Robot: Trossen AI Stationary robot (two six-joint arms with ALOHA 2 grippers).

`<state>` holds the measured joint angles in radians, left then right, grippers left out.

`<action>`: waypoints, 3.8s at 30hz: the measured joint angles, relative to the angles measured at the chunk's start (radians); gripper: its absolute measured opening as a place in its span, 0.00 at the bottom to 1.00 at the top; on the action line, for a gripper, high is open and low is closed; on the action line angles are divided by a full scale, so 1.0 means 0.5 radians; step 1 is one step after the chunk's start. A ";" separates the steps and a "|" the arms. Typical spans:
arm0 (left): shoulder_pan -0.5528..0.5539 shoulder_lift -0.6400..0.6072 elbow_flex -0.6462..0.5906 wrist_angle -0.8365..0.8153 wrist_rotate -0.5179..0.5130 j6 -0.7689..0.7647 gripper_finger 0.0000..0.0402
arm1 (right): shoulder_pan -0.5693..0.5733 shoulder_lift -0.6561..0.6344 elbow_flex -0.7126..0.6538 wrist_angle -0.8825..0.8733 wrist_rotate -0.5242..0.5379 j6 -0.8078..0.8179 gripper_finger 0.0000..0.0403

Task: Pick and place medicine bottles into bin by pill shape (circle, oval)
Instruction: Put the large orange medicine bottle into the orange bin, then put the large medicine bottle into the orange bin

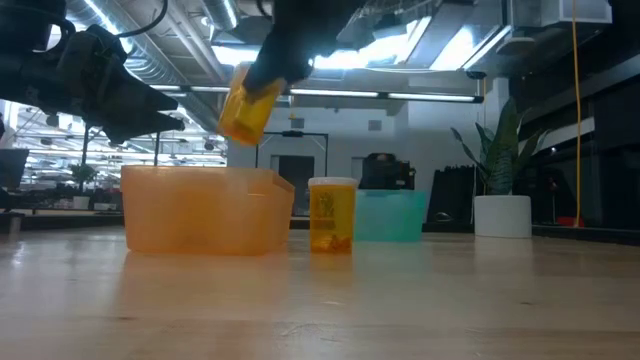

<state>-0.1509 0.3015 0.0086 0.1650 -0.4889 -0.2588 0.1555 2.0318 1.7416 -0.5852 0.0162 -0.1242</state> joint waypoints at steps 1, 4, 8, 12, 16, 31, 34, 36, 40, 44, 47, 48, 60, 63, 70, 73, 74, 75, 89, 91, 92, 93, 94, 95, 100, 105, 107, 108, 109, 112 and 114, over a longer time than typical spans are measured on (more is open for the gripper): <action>0.000 -0.001 0.000 0.001 0.000 0.000 0.65 | -0.009 0.021 0.001 0.008 -0.002 0.001 0.53; 0.000 -0.001 0.000 0.001 0.000 0.001 0.65 | -0.030 0.092 0.002 0.015 -0.035 0.017 0.53; 0.000 -0.001 0.000 0.000 0.000 0.013 0.65 | -0.032 0.185 0.001 0.028 -0.042 0.024 0.53; 0.000 -0.001 0.000 0.001 0.000 0.014 0.65 | -0.031 0.267 0.001 0.068 -0.043 0.024 0.53; 0.000 0.000 0.000 0.000 0.000 0.014 0.65 | -0.031 0.280 0.002 0.129 -0.065 0.033 0.53; 0.000 -0.001 0.000 0.000 0.000 0.014 0.65 | 0.012 0.286 0.002 0.133 -0.127 0.037 0.61; 0.000 -0.001 0.000 0.000 0.000 0.014 0.65 | 0.019 0.286 0.001 0.133 -0.127 0.037 0.61; 0.000 -0.001 0.000 0.000 0.000 0.014 0.65 | 0.023 0.286 0.002 0.145 -0.127 0.037 0.61; 0.001 -0.001 0.001 0.000 -0.001 0.014 0.65 | 0.027 0.286 0.007 0.133 -0.127 0.037 0.61; 0.001 0.000 0.001 0.000 0.000 0.014 0.65 | 0.027 0.269 0.175 -0.174 -0.122 0.082 0.61; 0.001 0.000 0.000 -0.003 0.000 0.014 0.65 | 0.035 0.248 0.373 -0.575 -0.083 0.172 0.61; 0.001 0.000 0.000 -0.005 0.000 0.014 0.65 | 0.038 0.247 0.428 -0.710 -0.065 0.179 0.61; 0.000 0.000 0.000 -0.014 0.000 -0.051 0.65 | 0.076 0.251 0.137 -1.392 0.191 0.194 0.61; 0.001 0.000 0.000 -0.014 0.000 -0.053 0.65 | 0.076 0.252 -0.050 -1.190 0.187 0.186 0.61; 0.000 0.000 0.001 -0.015 0.000 -0.056 0.65 | 0.047 0.254 -0.221 -0.939 0.185 0.138 0.61; 0.000 0.000 0.000 -0.015 0.000 -0.055 0.65 | 0.028 0.204 -0.212 -0.968 0.191 0.126 0.61; 0.000 0.000 0.001 -0.015 0.001 -0.055 0.65 | 0.024 0.171 -0.212 -0.981 0.192 0.127 0.61; 0.000 -0.001 0.000 -0.015 0.000 -0.055 0.65 | 0.019 0.130 -0.216 -0.996 0.192 0.127 0.61; 0.000 -0.001 0.000 -0.016 0.000 -0.073 0.65 | 0.052 -0.409 -0.805 -0.225 0.155 0.375 0.61; 0.000 0.000 0.001 -0.017 0.000 -0.094 0.65 | 0.052 -0.371 -0.806 -0.211 0.137 0.396 0.61; 0.000 -0.001 0.000 -0.016 0.000 -0.094 0.65 | 0.051 -0.349 -0.806 -0.204 0.137 0.396 0.61; 0.000 -0.001 0.000 -0.017 0.001 -0.094 0.65 | 0.051 -0.330 -0.808 -0.189 0.137 0.395 0.61; 0.000 0.000 0.000 -0.020 0.001 -0.094 0.65 | 0.051 -0.313 -0.808 -0.161 0.138 0.394 0.61; 0.000 0.000 0.001 -0.020 0.000 -0.095 0.65 | 0.049 -0.297 -0.807 -0.128 0.137 0.389 0.61; 0.000 0.000 0.000 -0.031 0.001 -0.095 0.65 | 0.014 -0.243 -0.808 -0.008 0.127 0.358 0.61; 0.000 0.000 0.000 -0.034 0.000 -0.094 0.65 | 0.003 -0.250 -0.807 0.114 0.006 0.334 0.61; 0.000 0.000 0.000 -0.034 0.001 -0.094 0.65 | 0.004 -0.226 -0.804 0.151 -0.022 0.327 0.61; 0.000 0.000 0.000 -0.034 0.000 -0.094 0.65 | 0.005 -0.211 -0.804 0.154 -0.022 0.321 0.61; 0.000 0.000 0.000 -0.034 0.000 -0.094 0.65 | 0.005 -0.190 -0.807 0.154 -0.023 0.309 0.61; 0.000 0.000 0.001 -0.035 0.000 -0.094 0.65 | 0.003 -0.154 -0.807 0.265 -0.022 0.285 0.61; 0.000 0.000 0.000 -0.039 0.000 -0.094 0.65 | 0.003 -0.147 -0.807 0.317 -0.021 0.284 0.61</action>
<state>-0.1509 0.3016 0.0088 0.1456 -0.4887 -0.3058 0.1570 1.9585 1.3380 -0.4265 0.0055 0.0177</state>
